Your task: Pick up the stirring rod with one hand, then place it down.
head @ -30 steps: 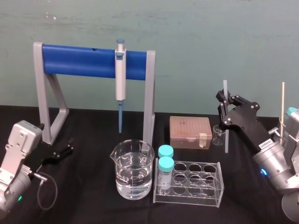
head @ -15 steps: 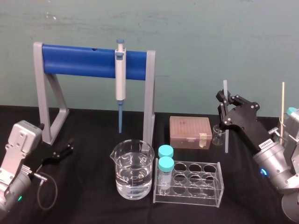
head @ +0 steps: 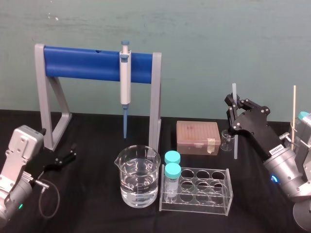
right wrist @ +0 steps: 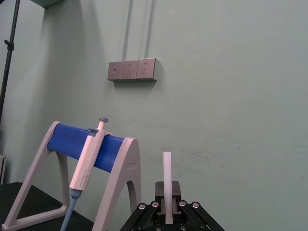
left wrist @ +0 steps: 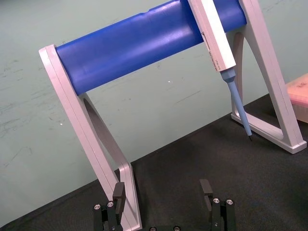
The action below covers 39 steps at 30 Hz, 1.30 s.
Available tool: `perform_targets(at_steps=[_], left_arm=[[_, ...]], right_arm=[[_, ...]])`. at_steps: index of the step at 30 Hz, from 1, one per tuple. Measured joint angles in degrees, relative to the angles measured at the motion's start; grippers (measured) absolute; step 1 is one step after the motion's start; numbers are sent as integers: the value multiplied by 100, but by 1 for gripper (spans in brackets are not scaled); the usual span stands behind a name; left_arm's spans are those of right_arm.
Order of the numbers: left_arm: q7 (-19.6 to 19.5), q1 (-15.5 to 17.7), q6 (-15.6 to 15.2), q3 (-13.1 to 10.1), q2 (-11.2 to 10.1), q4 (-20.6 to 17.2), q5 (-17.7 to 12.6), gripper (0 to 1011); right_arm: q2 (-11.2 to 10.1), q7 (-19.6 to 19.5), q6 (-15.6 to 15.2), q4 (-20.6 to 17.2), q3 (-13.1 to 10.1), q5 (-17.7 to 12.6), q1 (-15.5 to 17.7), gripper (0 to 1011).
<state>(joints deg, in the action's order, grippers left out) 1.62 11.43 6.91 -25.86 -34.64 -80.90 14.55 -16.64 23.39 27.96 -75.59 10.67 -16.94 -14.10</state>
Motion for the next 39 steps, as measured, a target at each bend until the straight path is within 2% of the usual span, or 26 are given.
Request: perform_targets(at_steps=[39], left_arm=[[0,0,0,0,0,0,0,1001]], right_arm=[[0,0,0,0,0,0,0,67]])
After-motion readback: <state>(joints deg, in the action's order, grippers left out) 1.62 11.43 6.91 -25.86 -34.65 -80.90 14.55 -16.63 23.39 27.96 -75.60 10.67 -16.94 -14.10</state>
